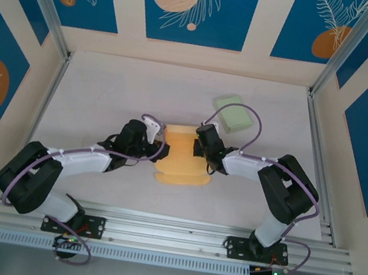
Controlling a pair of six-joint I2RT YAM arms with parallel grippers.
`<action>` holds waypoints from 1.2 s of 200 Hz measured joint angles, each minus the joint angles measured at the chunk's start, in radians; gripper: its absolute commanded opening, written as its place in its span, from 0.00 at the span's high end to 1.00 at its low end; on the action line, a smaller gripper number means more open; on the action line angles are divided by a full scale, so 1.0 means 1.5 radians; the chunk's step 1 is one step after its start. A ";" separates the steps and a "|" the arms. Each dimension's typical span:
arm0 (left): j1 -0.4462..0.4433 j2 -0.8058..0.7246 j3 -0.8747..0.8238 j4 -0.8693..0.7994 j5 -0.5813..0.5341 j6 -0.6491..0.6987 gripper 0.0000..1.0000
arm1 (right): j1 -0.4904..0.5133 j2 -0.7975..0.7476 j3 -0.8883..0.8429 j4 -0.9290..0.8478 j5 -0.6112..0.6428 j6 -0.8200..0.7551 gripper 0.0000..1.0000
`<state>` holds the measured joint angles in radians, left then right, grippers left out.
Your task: Fold the paper box
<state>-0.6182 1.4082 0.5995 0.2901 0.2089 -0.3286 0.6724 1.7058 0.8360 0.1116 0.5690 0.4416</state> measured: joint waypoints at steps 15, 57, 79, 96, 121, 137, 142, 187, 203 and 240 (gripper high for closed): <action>0.000 -0.018 0.000 -0.018 0.004 0.039 0.66 | 0.001 0.000 0.000 0.000 0.000 0.000 1.00; 0.000 -0.169 -0.029 -0.030 0.016 0.129 0.60 | 0.001 0.000 0.000 0.000 0.000 0.000 1.00; 0.005 -0.272 -0.062 -0.046 -0.023 0.169 0.60 | 0.002 0.000 0.000 0.000 0.000 0.000 1.00; 0.019 -0.326 -0.073 -0.073 -0.071 0.196 0.60 | 0.002 0.000 0.000 0.000 0.000 -0.001 1.00; 0.078 -0.350 -0.077 -0.103 -0.146 0.220 0.57 | 0.002 0.000 0.000 0.000 0.000 0.000 1.00; 0.121 -0.328 -0.077 -0.112 -0.168 0.243 0.55 | 0.002 0.000 0.000 0.000 0.000 -0.001 1.00; 0.130 -0.315 -0.076 -0.114 -0.172 0.247 0.54 | 0.002 0.000 0.000 0.000 0.000 -0.001 1.00; 0.157 -0.127 -0.030 -0.157 -0.154 0.320 0.48 | 0.002 0.000 0.000 0.001 -0.001 -0.001 1.00; 0.157 -0.078 0.010 -0.179 -0.137 0.341 0.43 | 0.003 0.000 0.000 0.002 -0.001 -0.001 1.00; 0.152 -0.012 0.078 -0.186 -0.074 0.403 0.41 | 0.006 0.000 0.000 0.002 -0.004 -0.003 1.00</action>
<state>-0.3897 1.3903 0.7162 0.0105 0.0982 0.2756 0.6815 1.7054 0.8356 0.1150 0.5632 0.4377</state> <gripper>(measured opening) 0.586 0.094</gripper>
